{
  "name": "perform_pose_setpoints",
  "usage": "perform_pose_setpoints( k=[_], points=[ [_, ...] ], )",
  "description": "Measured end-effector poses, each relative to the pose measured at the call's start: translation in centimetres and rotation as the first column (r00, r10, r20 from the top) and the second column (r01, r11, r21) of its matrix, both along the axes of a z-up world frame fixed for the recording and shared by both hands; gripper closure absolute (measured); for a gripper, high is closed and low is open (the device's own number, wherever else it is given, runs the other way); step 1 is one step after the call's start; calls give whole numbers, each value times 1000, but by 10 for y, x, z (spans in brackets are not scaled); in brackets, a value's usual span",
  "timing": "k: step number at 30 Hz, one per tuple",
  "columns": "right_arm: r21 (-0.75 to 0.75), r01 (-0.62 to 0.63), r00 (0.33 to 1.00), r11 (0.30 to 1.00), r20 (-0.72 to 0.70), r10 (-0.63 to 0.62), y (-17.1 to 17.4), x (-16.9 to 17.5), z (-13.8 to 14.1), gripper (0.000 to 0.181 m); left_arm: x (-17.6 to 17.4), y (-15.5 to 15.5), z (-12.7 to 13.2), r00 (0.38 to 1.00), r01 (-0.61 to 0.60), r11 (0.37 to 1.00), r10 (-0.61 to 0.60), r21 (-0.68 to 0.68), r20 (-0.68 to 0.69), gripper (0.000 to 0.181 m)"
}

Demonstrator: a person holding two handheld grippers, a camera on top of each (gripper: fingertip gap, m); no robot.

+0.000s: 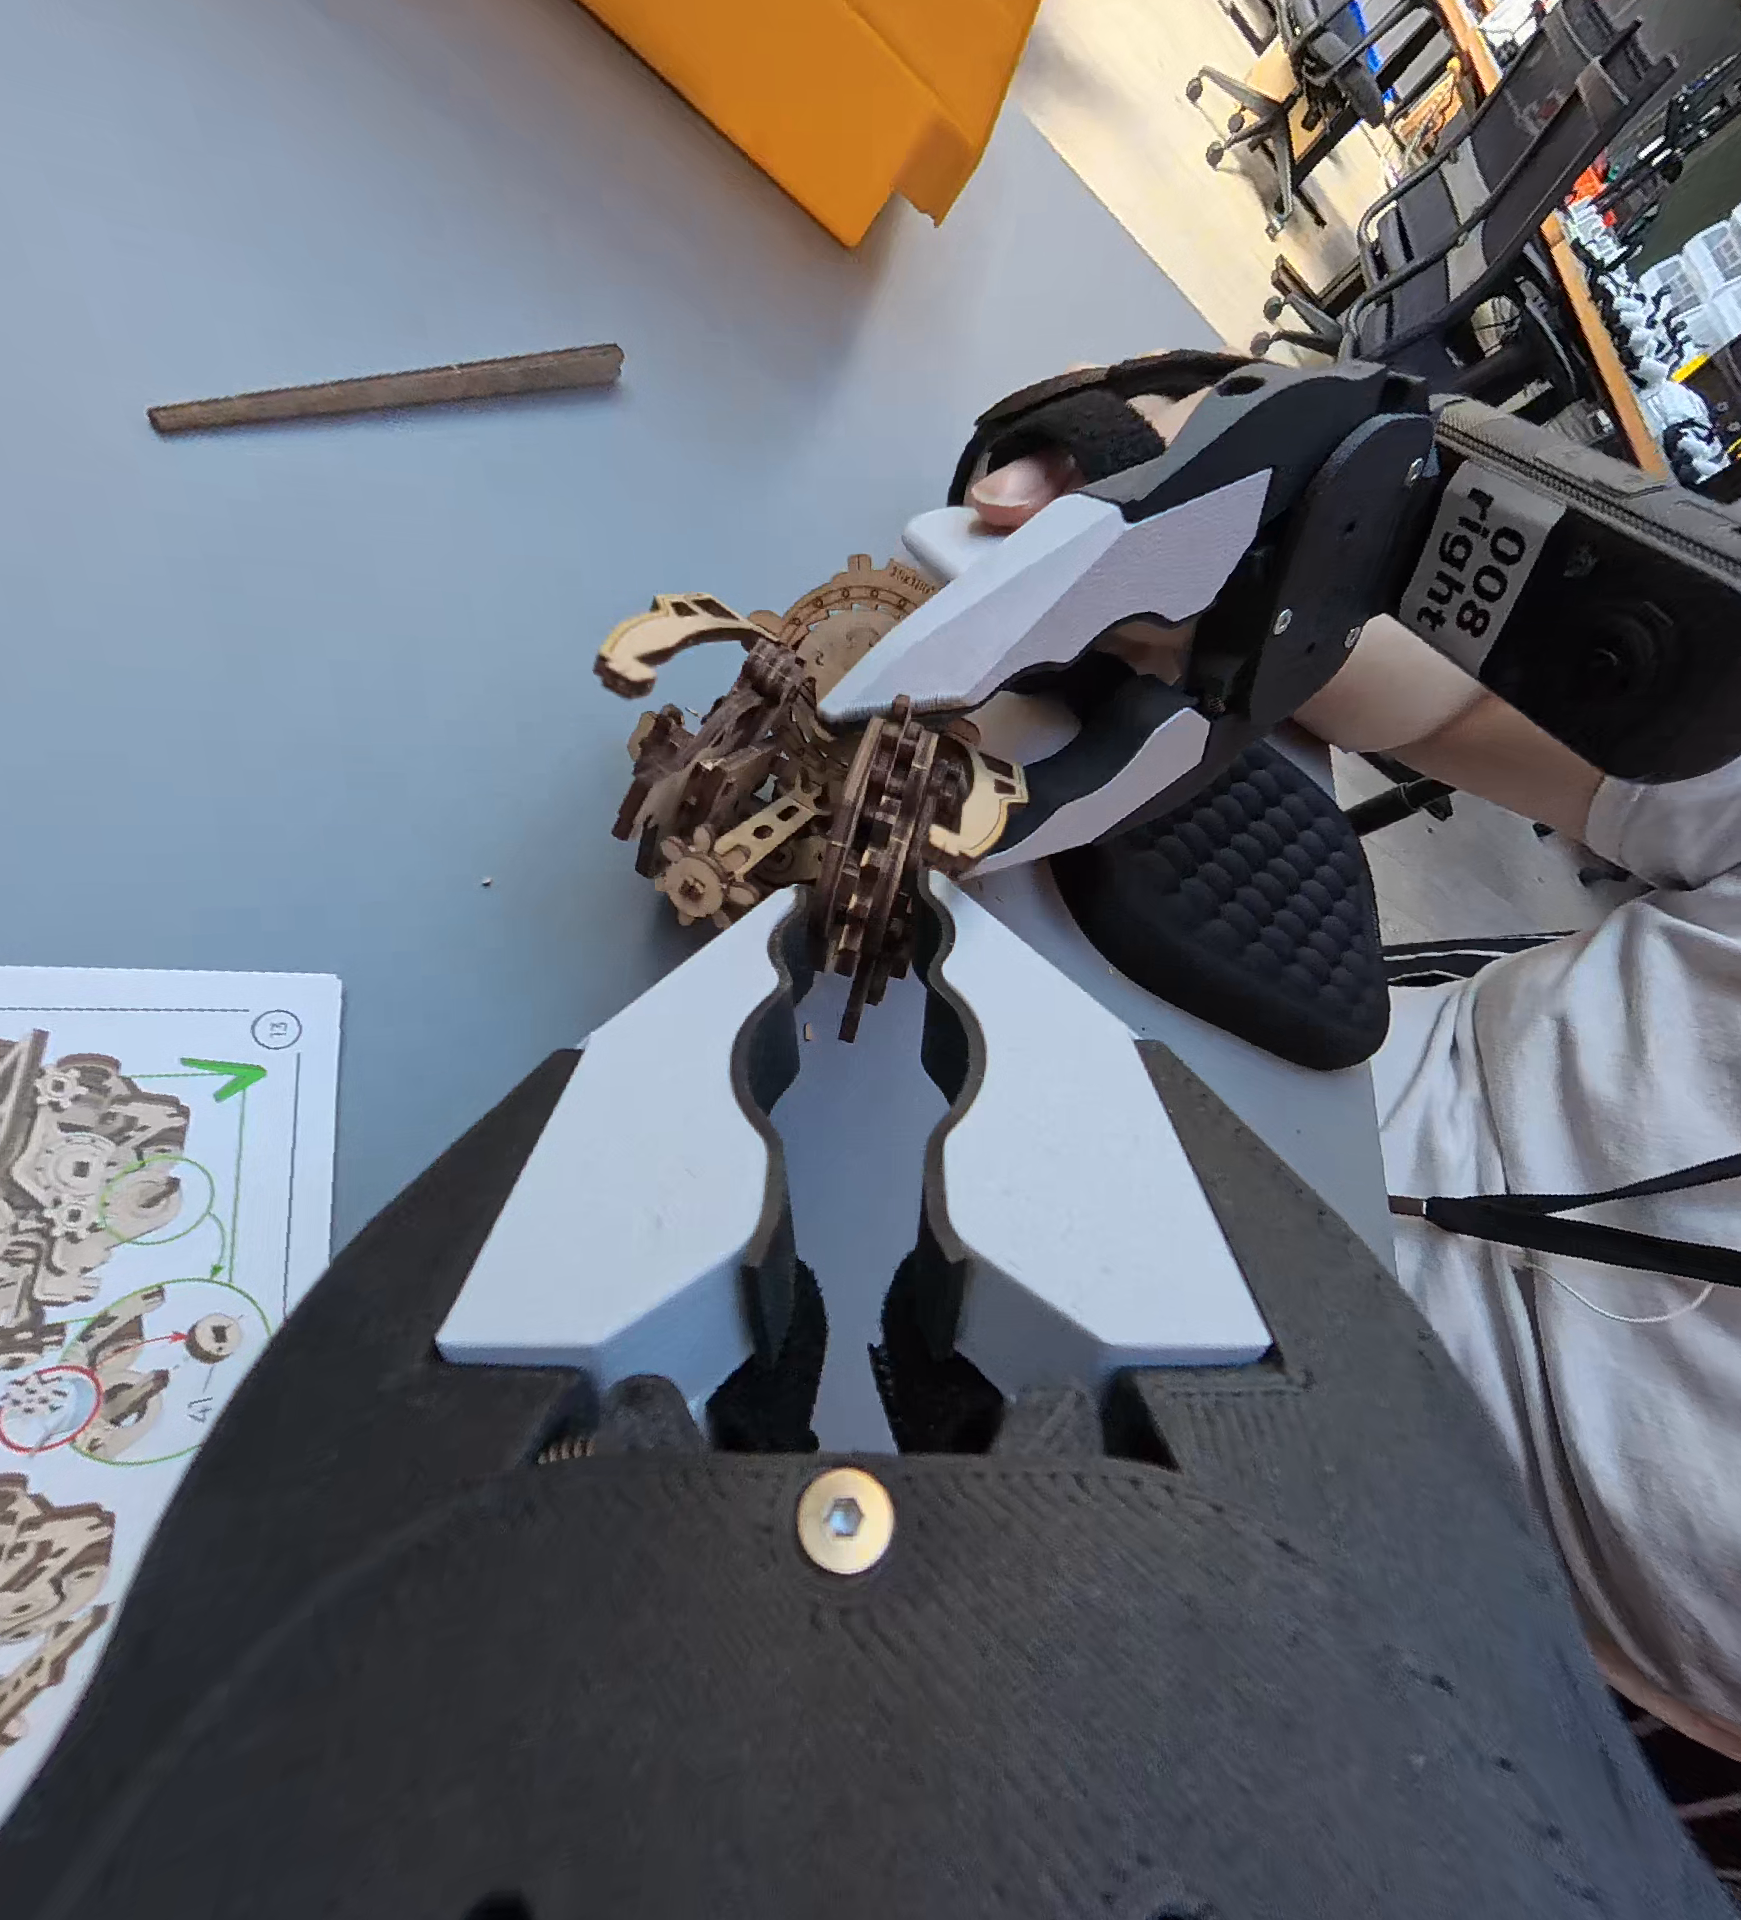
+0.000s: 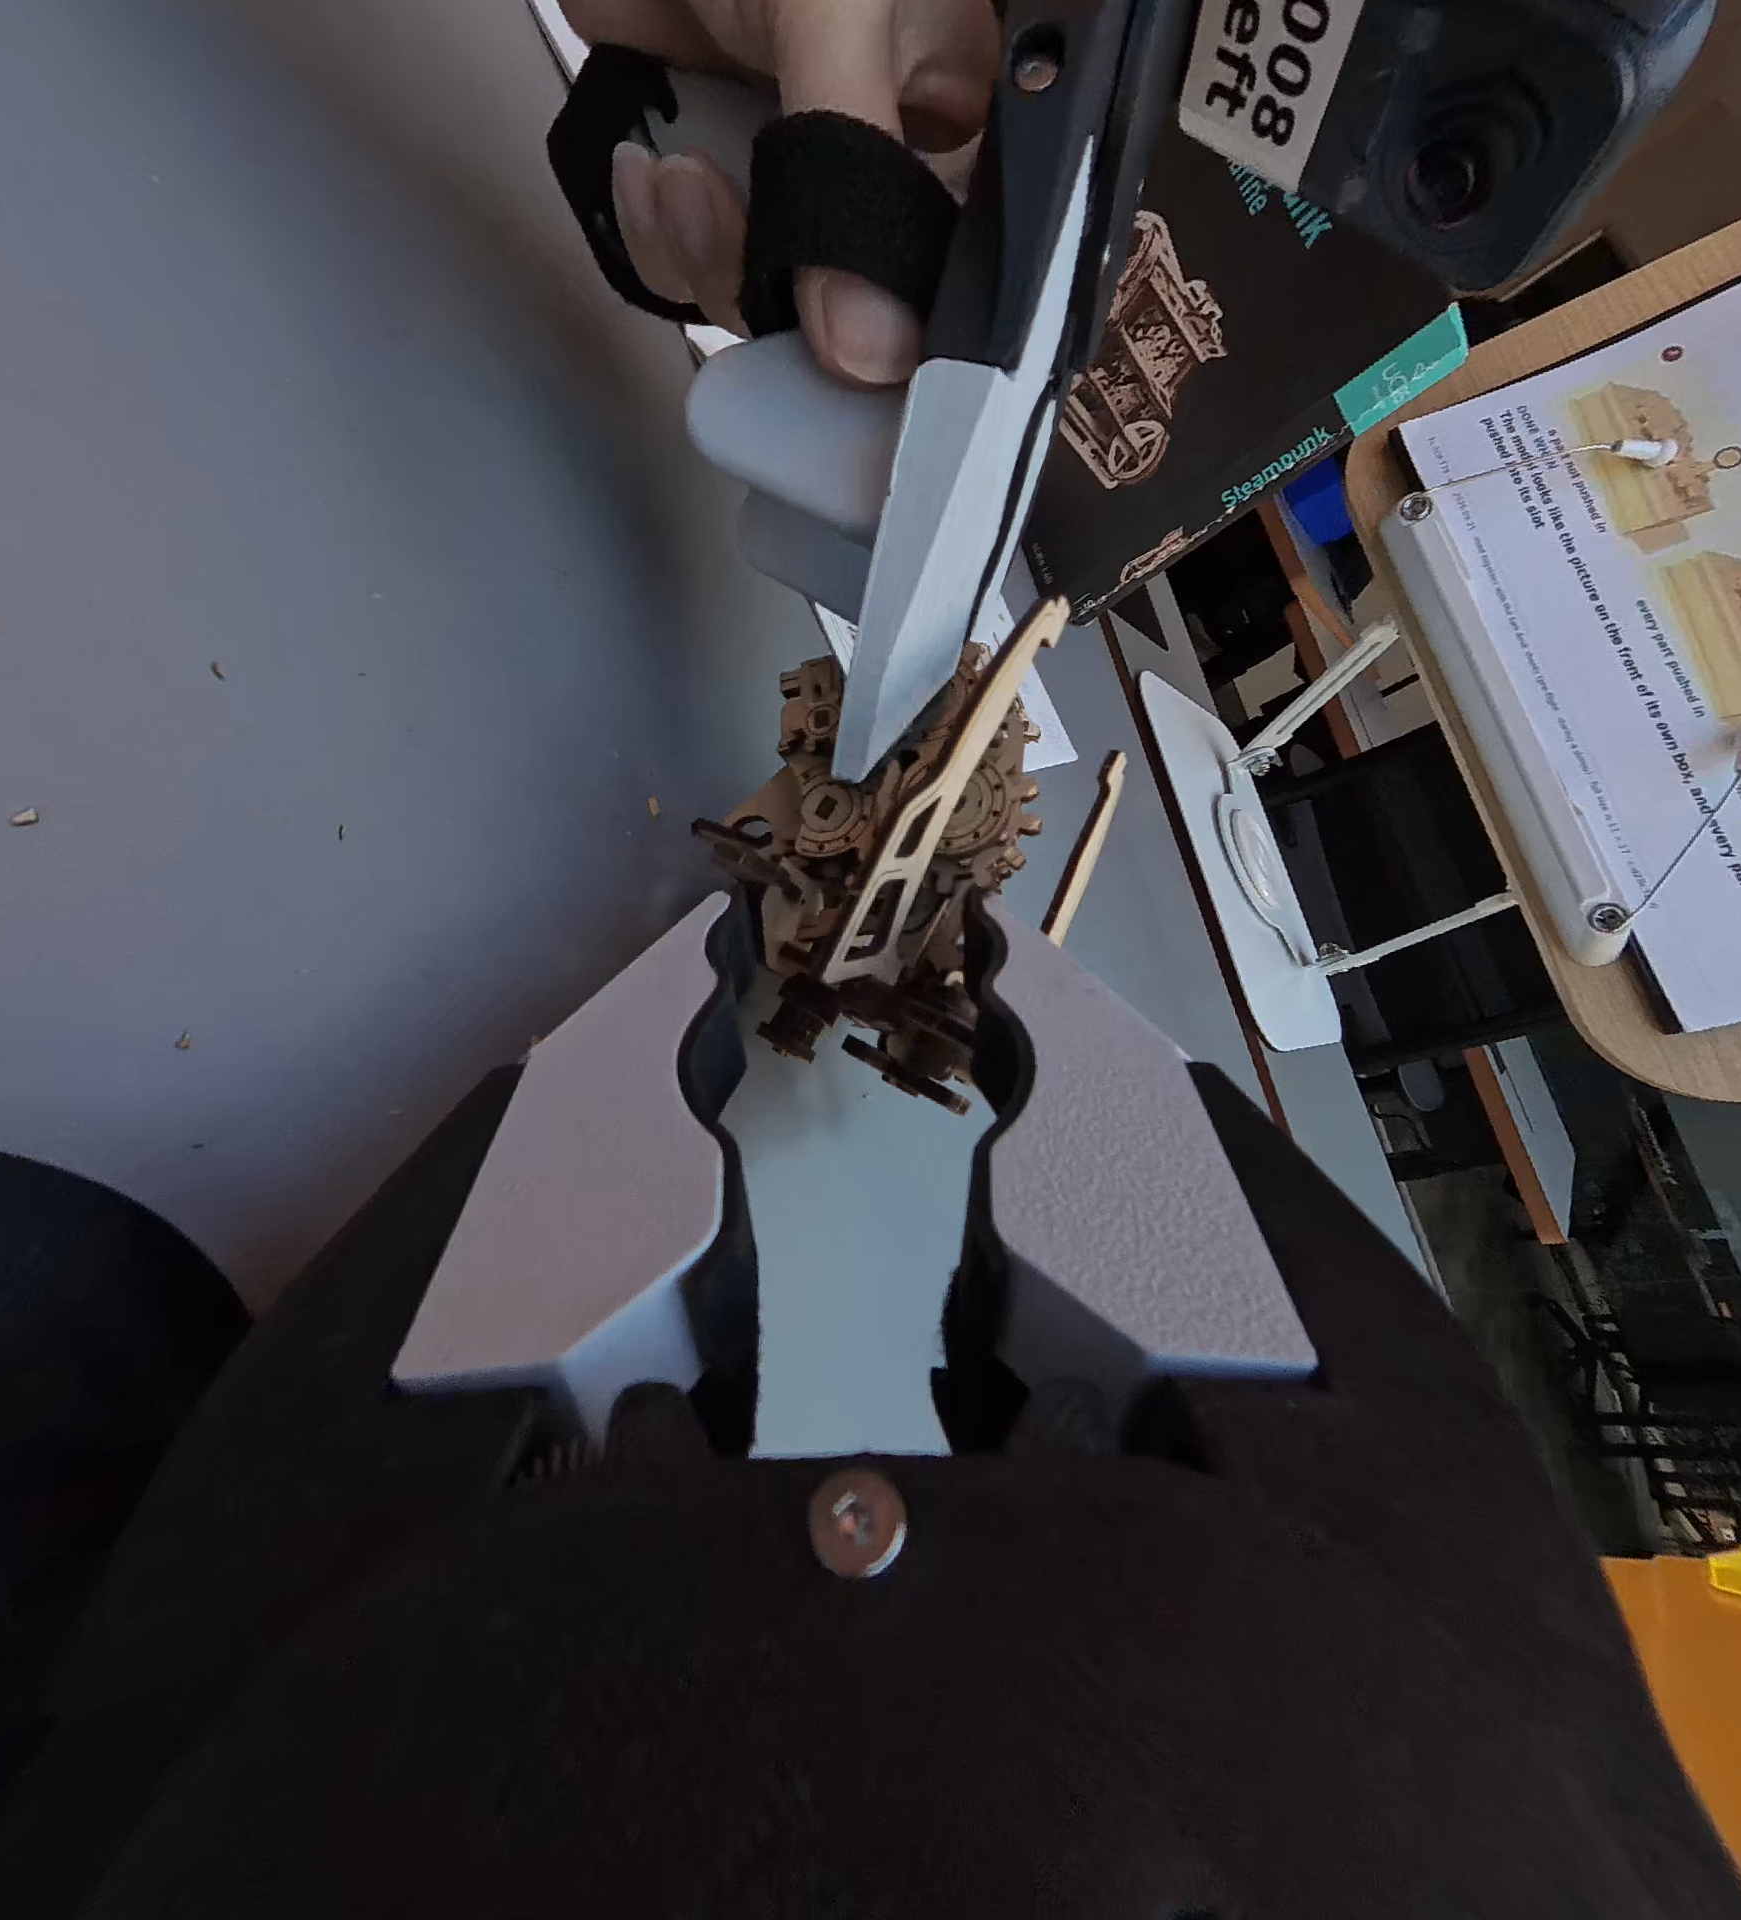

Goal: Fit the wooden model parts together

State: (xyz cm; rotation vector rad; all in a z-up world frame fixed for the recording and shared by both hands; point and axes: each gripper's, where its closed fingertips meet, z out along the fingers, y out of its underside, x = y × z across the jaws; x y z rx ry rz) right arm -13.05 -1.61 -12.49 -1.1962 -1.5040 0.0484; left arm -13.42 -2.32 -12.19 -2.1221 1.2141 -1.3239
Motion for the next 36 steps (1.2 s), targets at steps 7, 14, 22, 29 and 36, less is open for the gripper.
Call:
perform_pose_setpoints(
  k=[7, 14, 22, 29, 36],
  points=[
    [47, 34, 999, 998, 12, -35, 7, 5, 3, 128, -2, 0, 0, 998, 27, 999, -25, 34, -65, 165],
    [84, 31, 999, 996, 13, -32, 3, 5, 10, 134, -4, 0, 5, 1000, -2, 1000, 2, -9, -29, 165],
    [133, 24, 999, 991, 18, -27, 3, 4, 18, 116, -4, -4, 6, 998, 24, 1000, -24, -11, -64, 165],
    [153, -32, 997, 988, 68, 22, -2, -2, 8, 125, 0, -4, 0, 997, 6, 999, -9, -42, -78, 165],
    [144, 21, 997, 989, 75, -32, 5, -3, 5, 123, 1, -2, -1, 994, 19, 1000, -20, -11, -104, 165]
  ],
)
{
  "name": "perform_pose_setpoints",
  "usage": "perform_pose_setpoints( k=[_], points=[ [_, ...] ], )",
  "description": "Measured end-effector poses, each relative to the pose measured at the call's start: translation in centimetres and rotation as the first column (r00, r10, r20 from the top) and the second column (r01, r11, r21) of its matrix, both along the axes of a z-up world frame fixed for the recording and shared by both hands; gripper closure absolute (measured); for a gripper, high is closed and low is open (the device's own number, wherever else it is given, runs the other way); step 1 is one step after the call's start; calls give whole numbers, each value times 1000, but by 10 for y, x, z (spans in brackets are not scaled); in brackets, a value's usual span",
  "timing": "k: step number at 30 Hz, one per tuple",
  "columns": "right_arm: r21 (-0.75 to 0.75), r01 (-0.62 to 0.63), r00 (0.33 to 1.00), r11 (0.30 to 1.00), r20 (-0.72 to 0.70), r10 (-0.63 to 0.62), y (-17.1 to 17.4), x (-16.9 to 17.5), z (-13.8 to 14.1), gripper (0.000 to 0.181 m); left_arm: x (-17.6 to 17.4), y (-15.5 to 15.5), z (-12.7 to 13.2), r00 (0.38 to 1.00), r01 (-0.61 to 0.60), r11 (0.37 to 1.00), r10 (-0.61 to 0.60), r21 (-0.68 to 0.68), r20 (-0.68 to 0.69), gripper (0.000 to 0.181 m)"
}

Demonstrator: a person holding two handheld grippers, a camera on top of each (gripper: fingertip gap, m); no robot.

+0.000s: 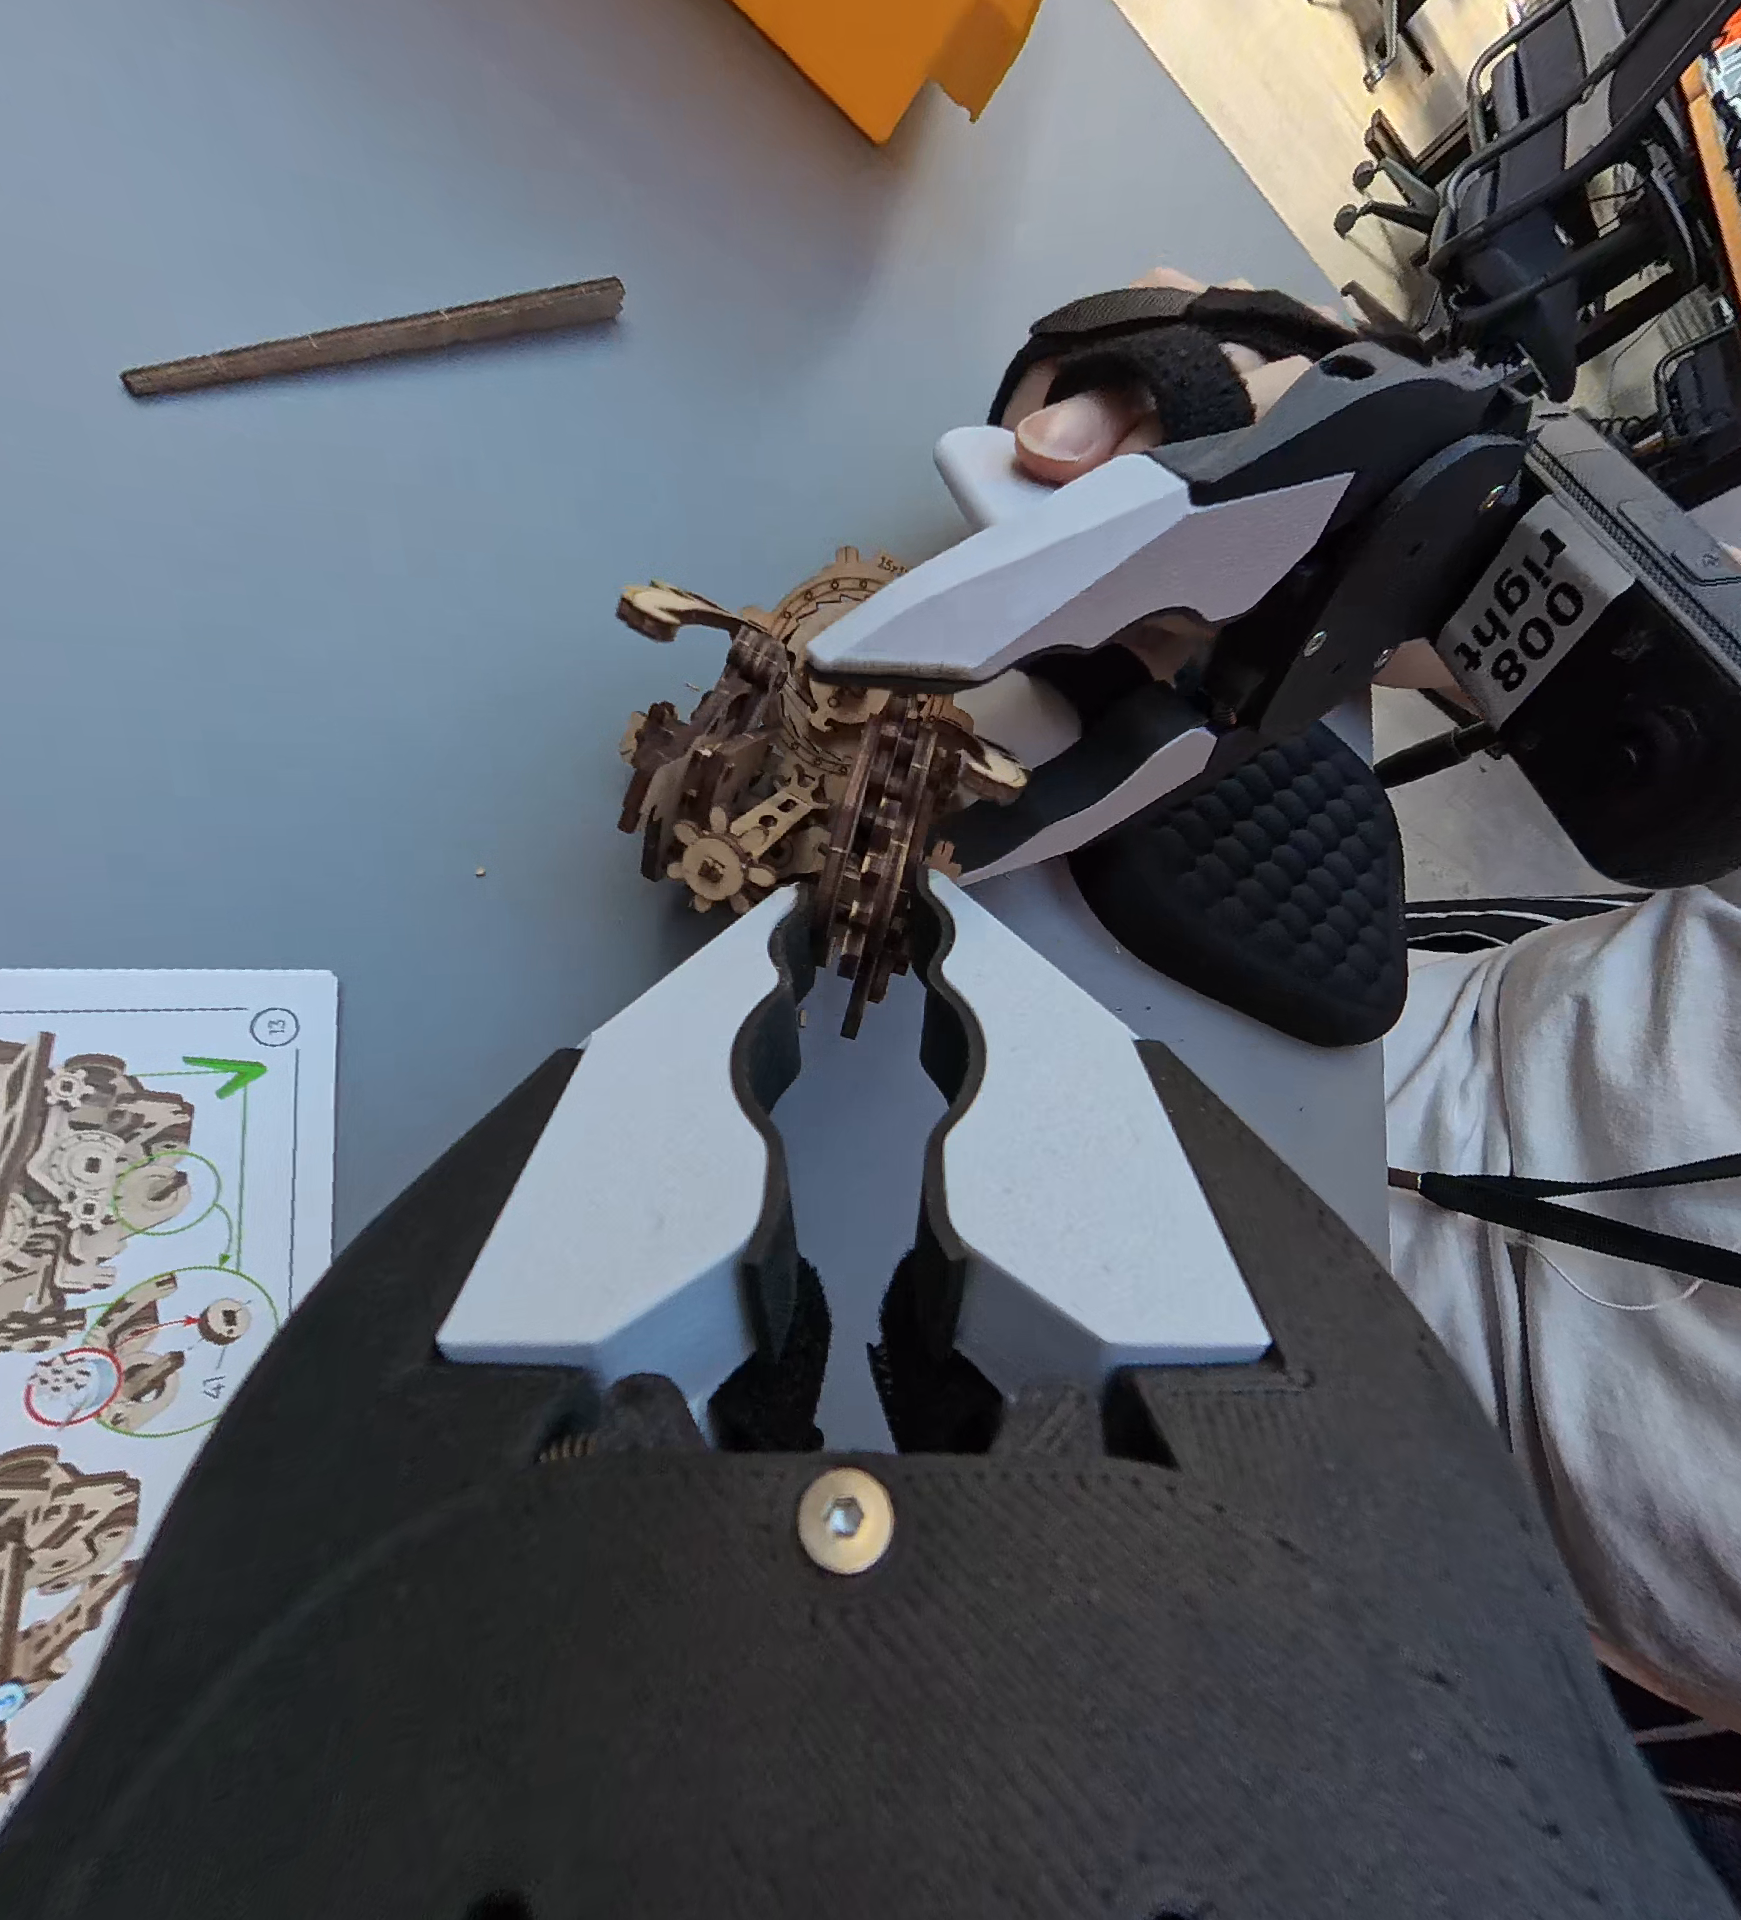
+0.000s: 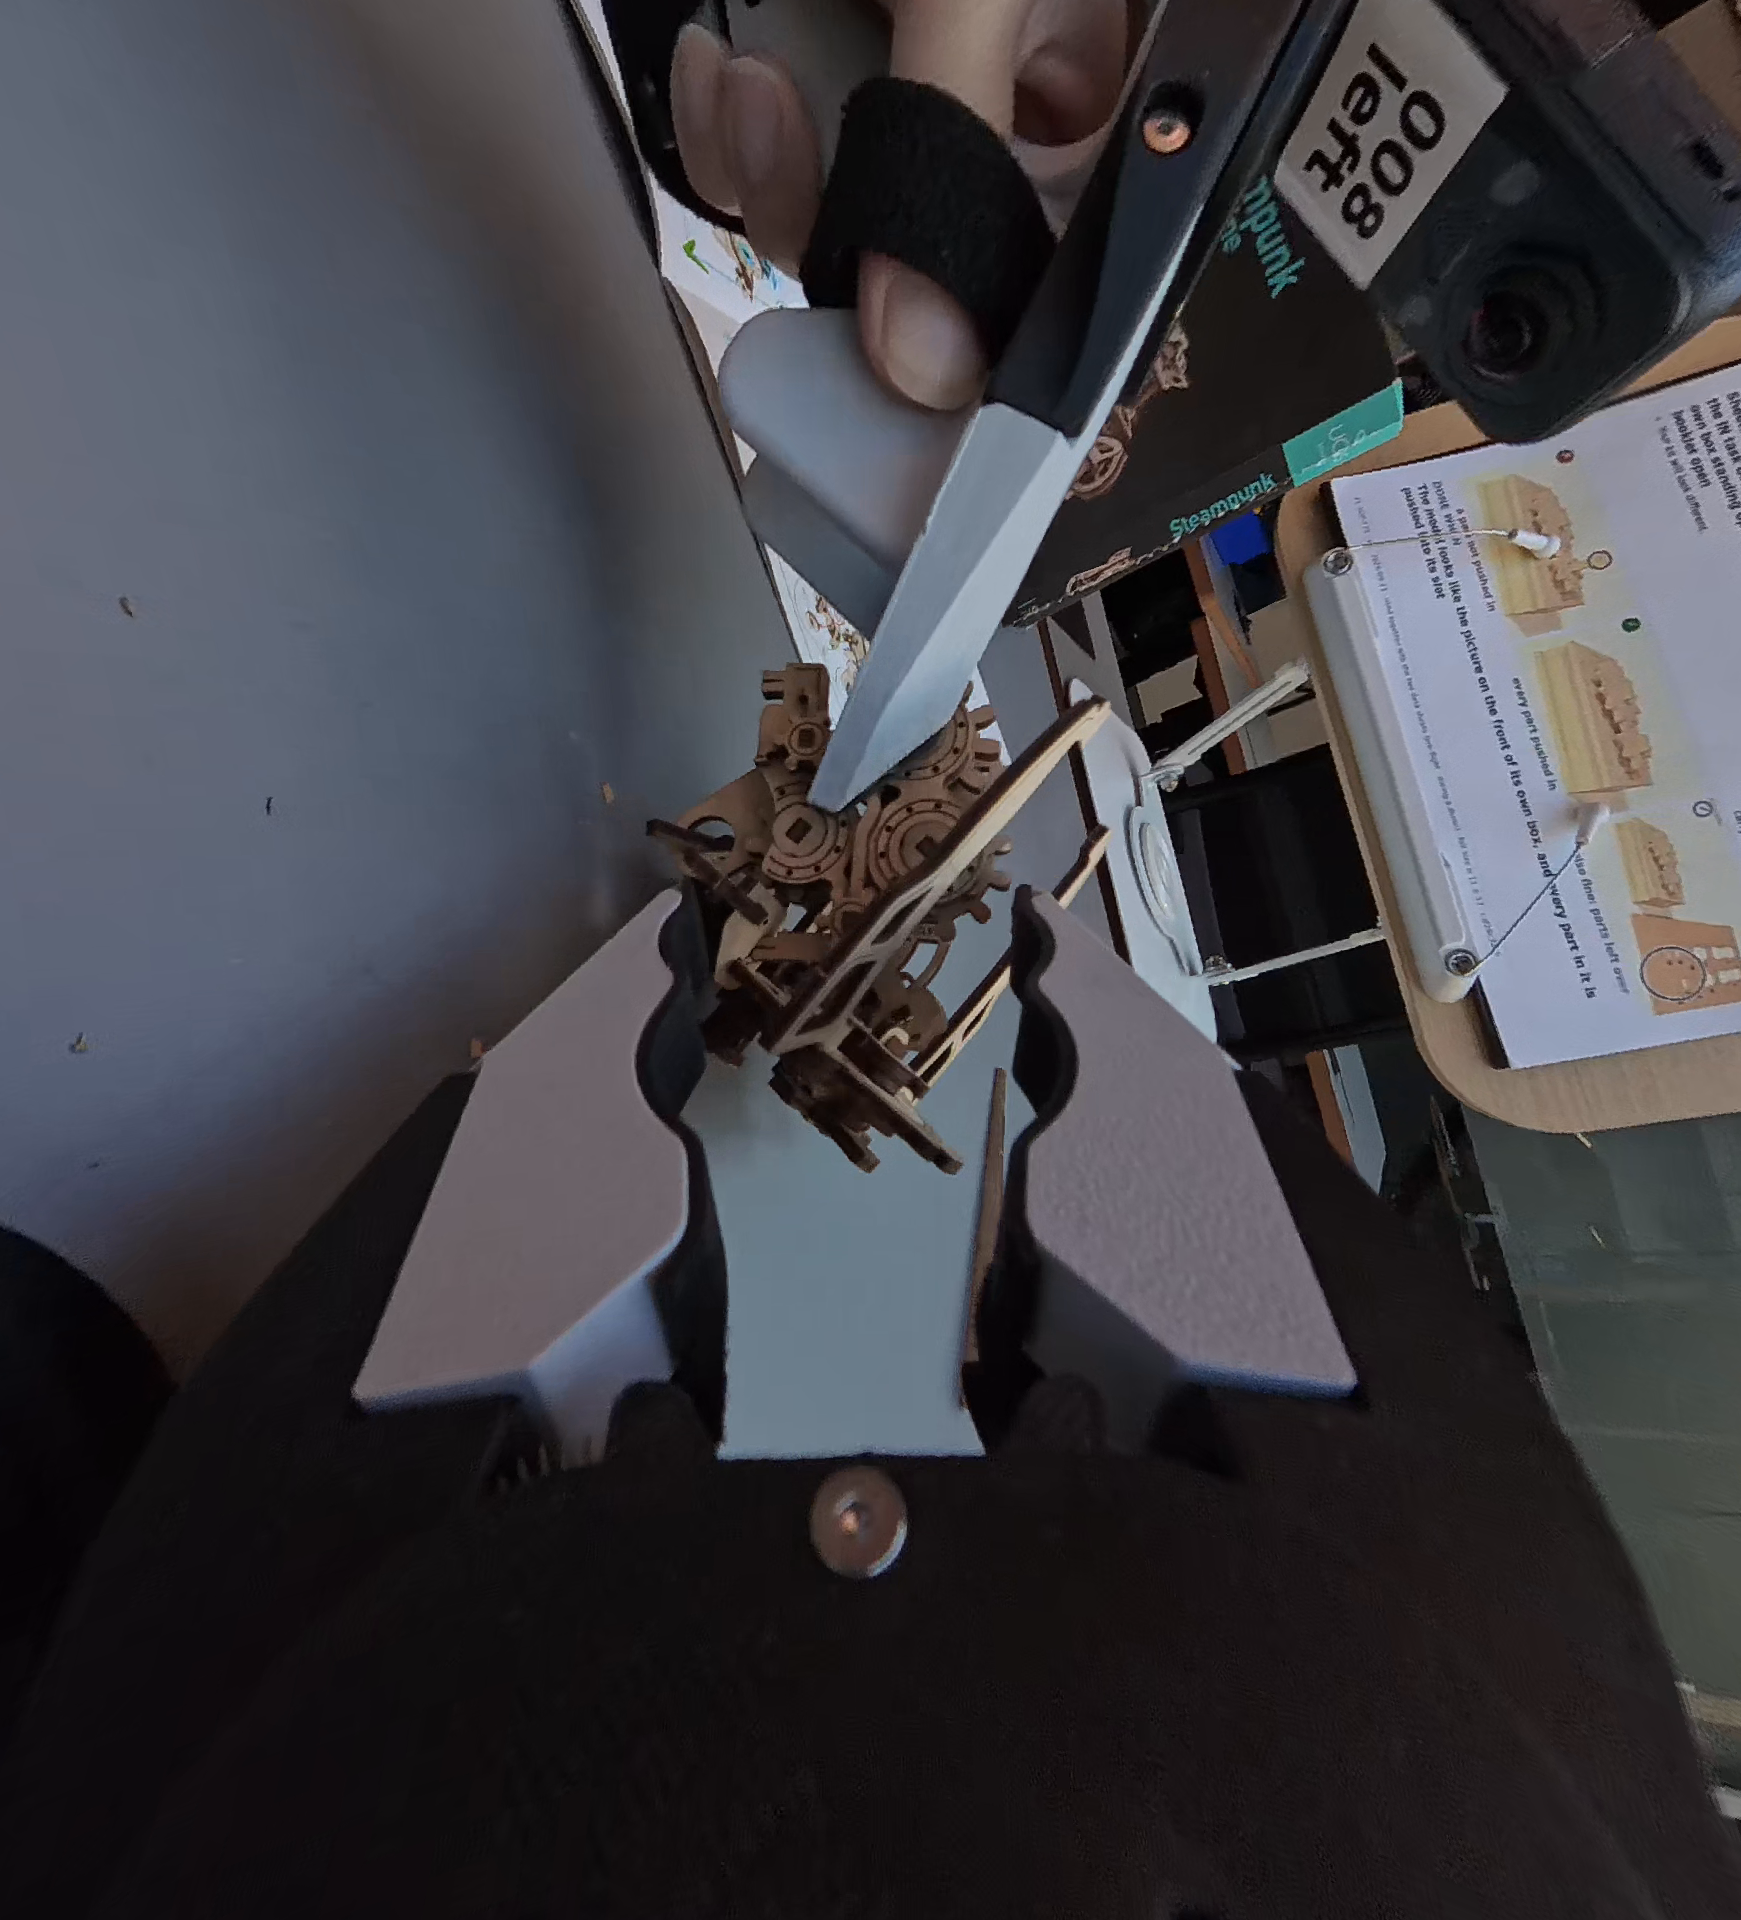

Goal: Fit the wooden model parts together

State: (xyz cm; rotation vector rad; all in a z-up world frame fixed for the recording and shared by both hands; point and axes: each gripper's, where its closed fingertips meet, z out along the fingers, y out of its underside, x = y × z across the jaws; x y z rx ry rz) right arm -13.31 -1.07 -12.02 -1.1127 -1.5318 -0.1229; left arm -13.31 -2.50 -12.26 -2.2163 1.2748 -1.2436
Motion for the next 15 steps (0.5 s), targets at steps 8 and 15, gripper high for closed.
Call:
perform_pose_setpoints(
  k=[8, 15],
  points=[
    [-40, 45, 998, 998, -43, -47, 5, -1, 2, 132, -3, 3, 4, 1000, -15, 1000, 15, 24, -15, 165],
    [-58, 31, 999, 998, -30, -33, 8, 4, 6, 130, -5, -2, 0, 1000, -13, 1000, 13, -16, -2, 166]
  ],
)
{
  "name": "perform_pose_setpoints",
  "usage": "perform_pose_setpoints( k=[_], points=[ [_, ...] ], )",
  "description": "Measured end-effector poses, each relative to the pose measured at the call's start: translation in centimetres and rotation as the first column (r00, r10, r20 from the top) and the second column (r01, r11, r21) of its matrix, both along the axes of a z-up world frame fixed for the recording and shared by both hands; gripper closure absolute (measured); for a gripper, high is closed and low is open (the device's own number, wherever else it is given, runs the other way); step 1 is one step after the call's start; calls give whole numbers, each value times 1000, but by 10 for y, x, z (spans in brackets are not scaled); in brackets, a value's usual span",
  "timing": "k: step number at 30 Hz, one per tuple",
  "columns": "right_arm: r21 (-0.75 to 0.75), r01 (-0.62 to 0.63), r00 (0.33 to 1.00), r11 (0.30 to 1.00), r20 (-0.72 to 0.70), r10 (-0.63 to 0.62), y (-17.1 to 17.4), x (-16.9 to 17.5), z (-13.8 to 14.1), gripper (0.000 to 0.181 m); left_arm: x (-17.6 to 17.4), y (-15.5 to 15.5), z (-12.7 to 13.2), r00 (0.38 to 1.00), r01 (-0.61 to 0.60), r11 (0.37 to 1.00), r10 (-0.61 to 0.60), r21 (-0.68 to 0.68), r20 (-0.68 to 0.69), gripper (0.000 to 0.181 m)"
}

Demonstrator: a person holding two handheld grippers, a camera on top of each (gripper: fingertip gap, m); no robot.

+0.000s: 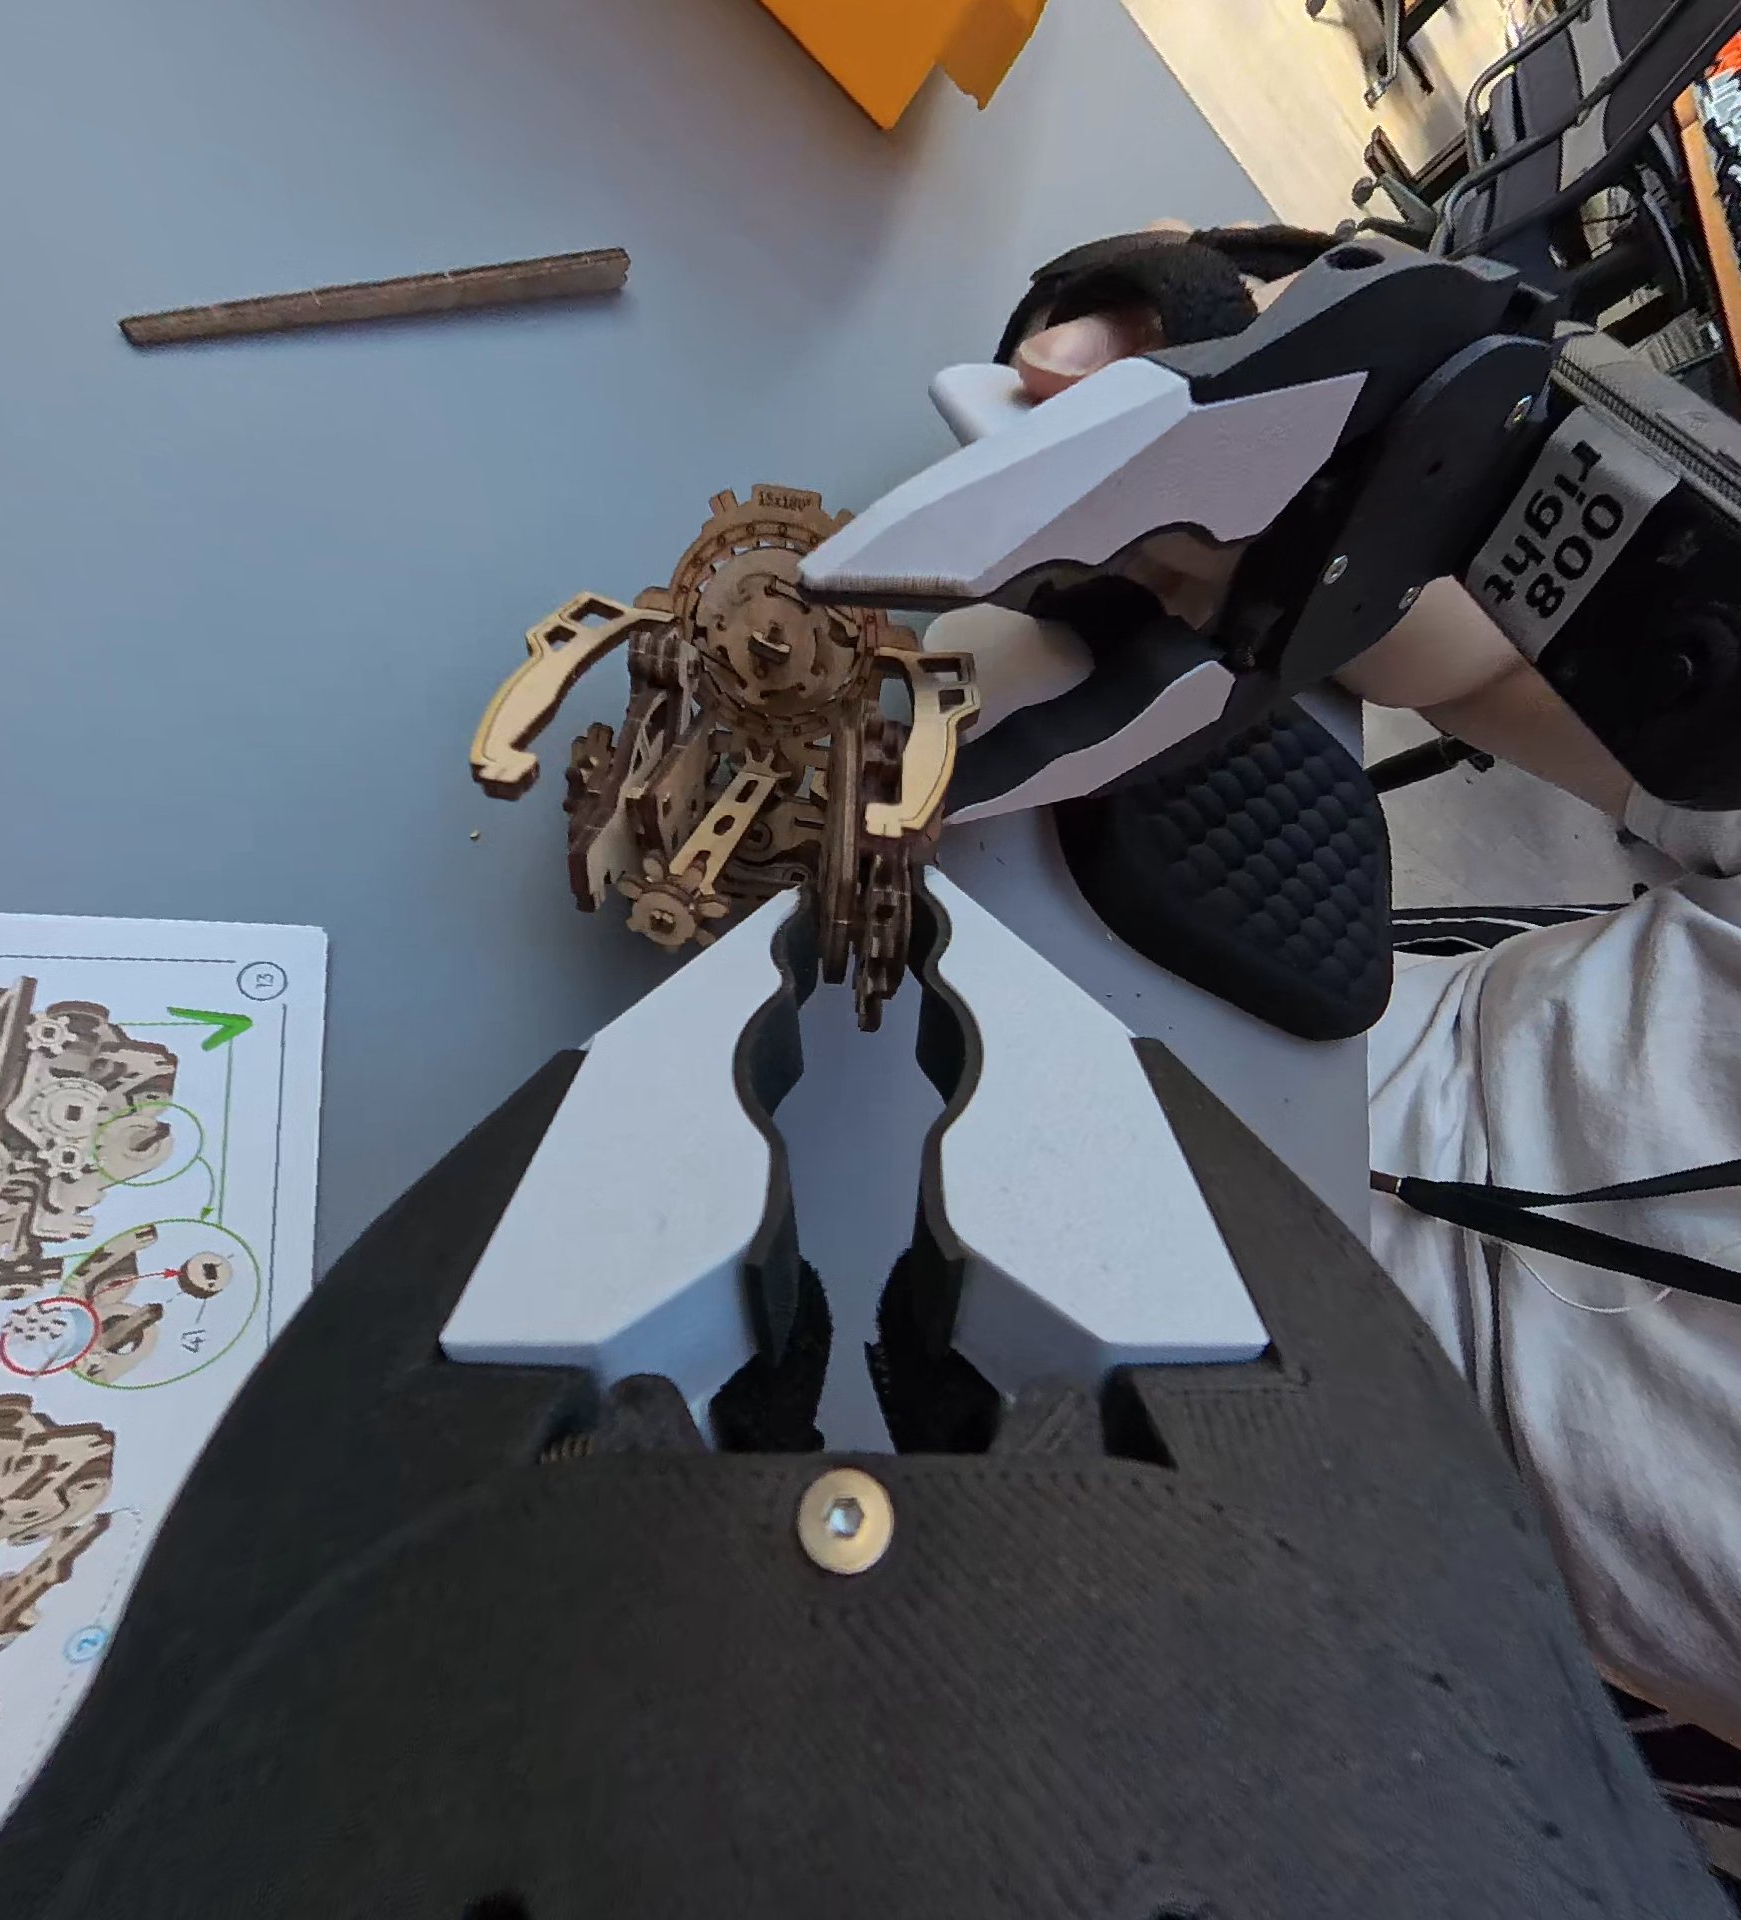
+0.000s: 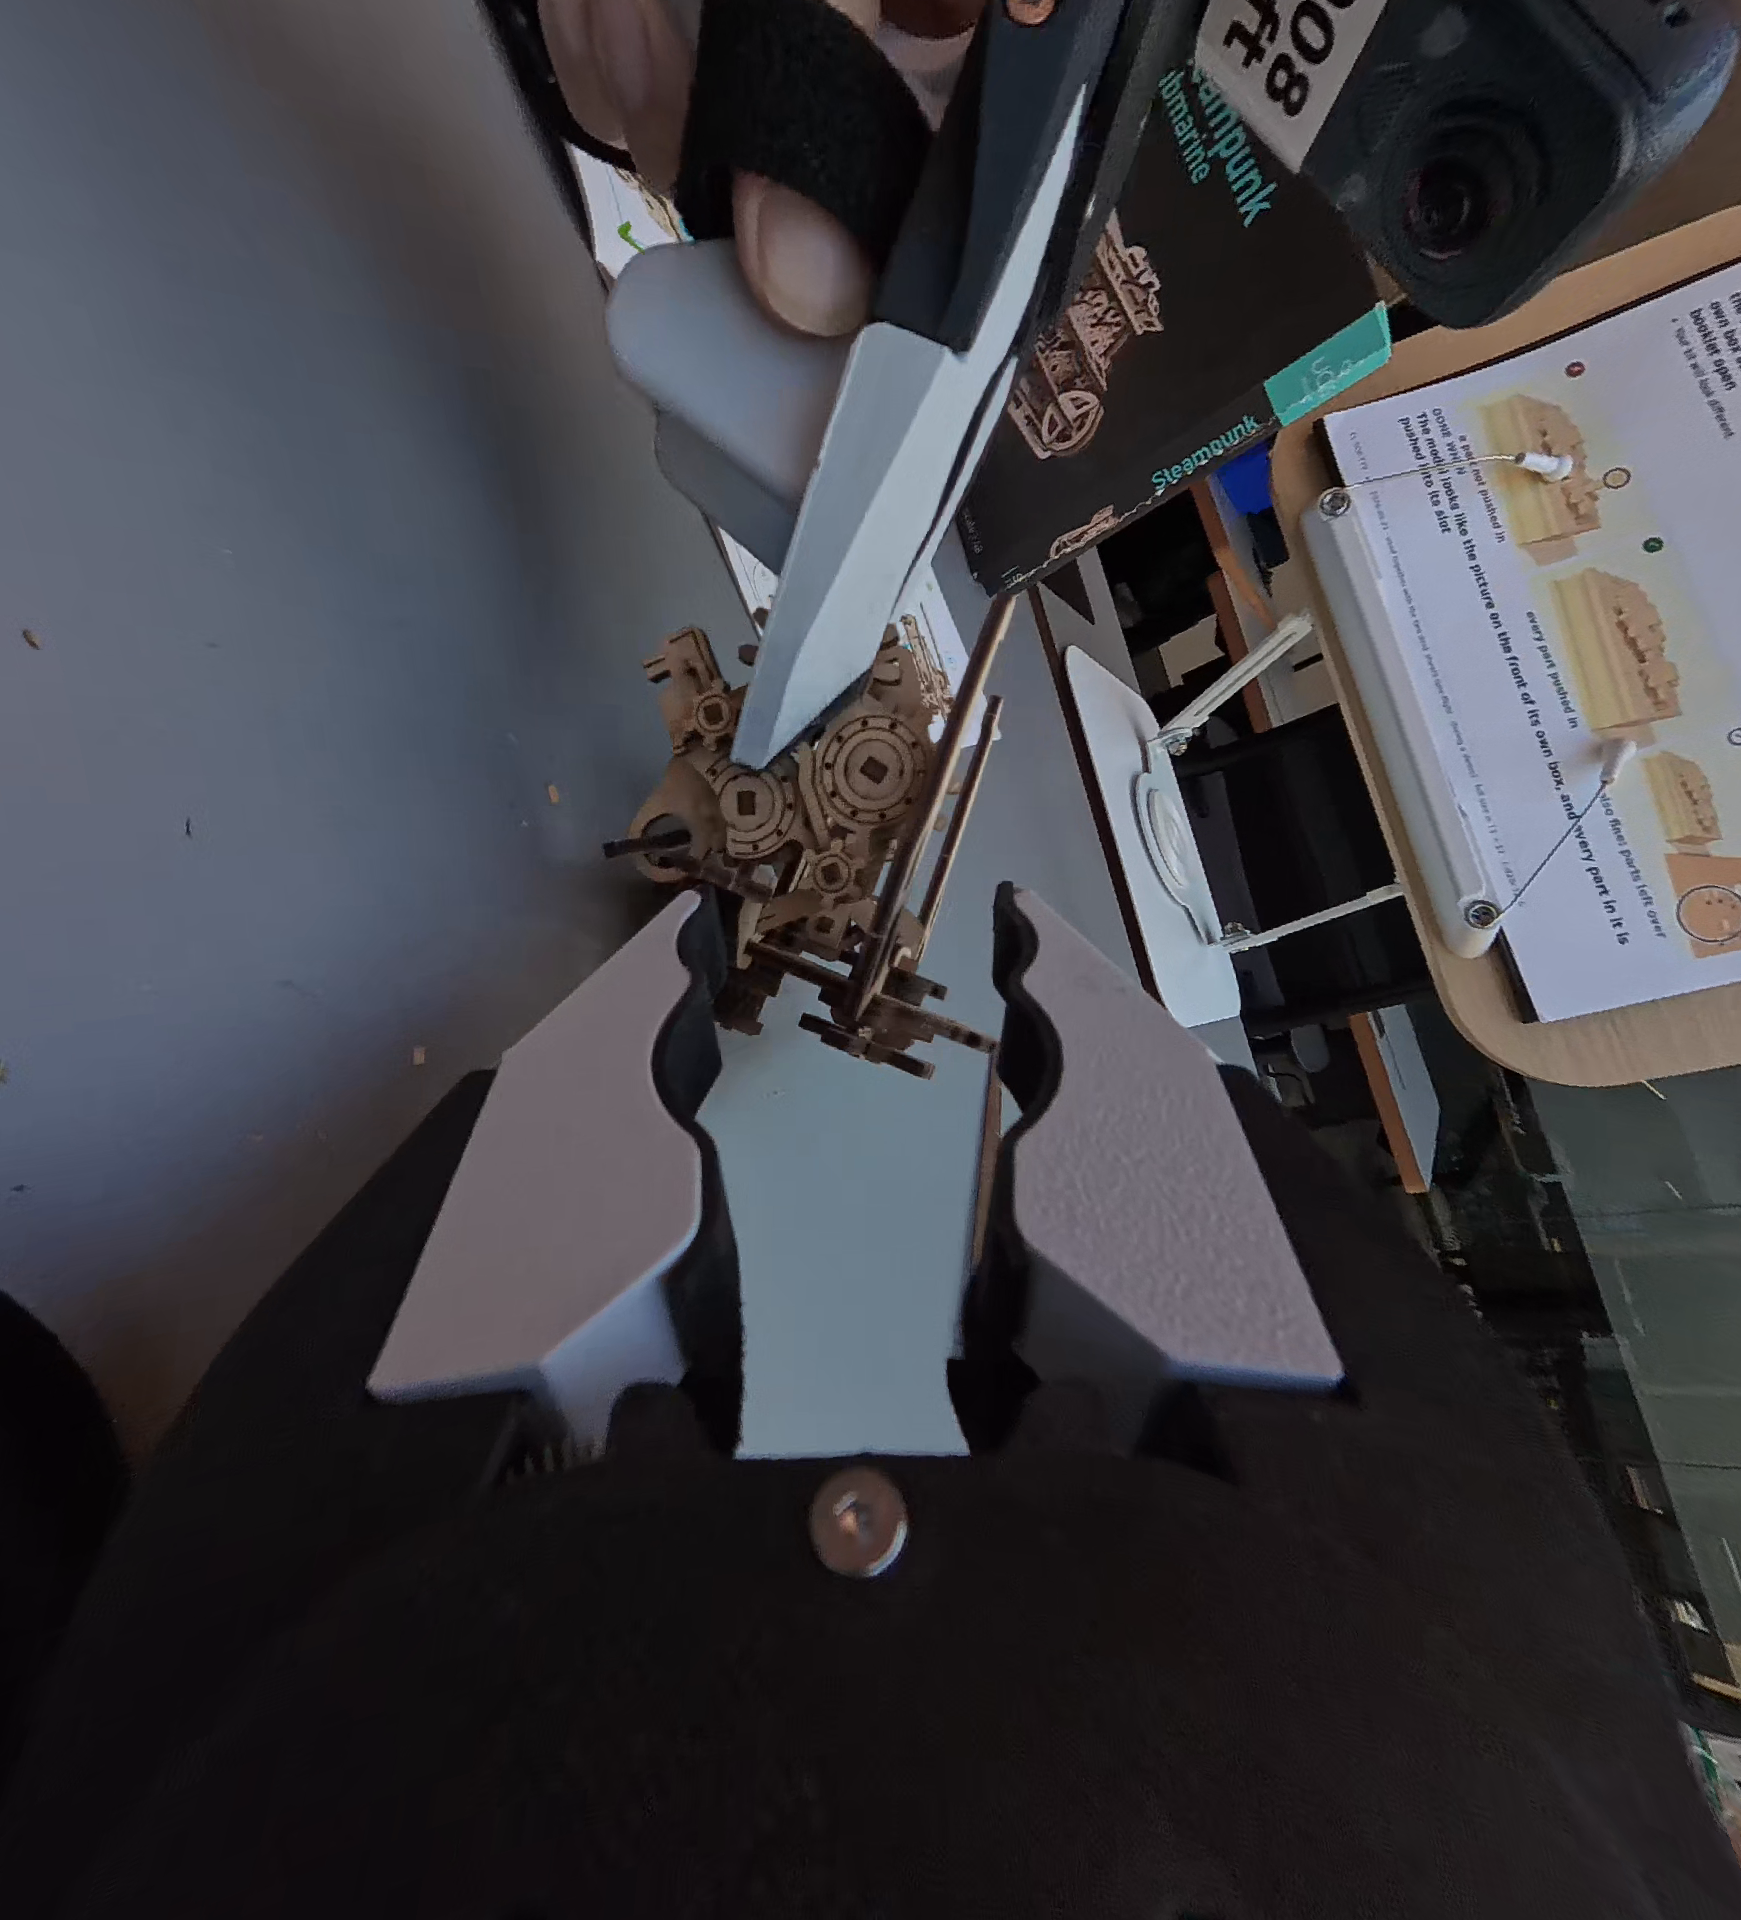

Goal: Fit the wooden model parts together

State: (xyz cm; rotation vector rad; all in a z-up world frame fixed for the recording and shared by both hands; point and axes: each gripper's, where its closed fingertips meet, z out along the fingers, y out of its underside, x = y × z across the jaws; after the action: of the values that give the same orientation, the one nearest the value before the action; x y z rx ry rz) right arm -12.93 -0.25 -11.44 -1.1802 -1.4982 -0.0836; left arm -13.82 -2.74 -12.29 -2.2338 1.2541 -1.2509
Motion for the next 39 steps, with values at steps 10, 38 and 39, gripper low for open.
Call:
perform_pose_setpoints(
  k=[10, 38, 39],
  points=[
    [102, -74, 997, 992, 33, 71, -7, 2, 5, 136, 3, -2, 4, 999, -6, 988, 12, -157, 38, 166],
    [-63, -191, 981, 980, 31, 193, -18, 0, -5, 130, -1, -11, 1, 997, 22, 977, -5, -211, 79, 166],
    [-60, -194, 980, 979, 30, 196, -18, 0, -5, 130, 0, -10, 2, 994, 7, 975, 17, -222, 104, 166]
  ],
)
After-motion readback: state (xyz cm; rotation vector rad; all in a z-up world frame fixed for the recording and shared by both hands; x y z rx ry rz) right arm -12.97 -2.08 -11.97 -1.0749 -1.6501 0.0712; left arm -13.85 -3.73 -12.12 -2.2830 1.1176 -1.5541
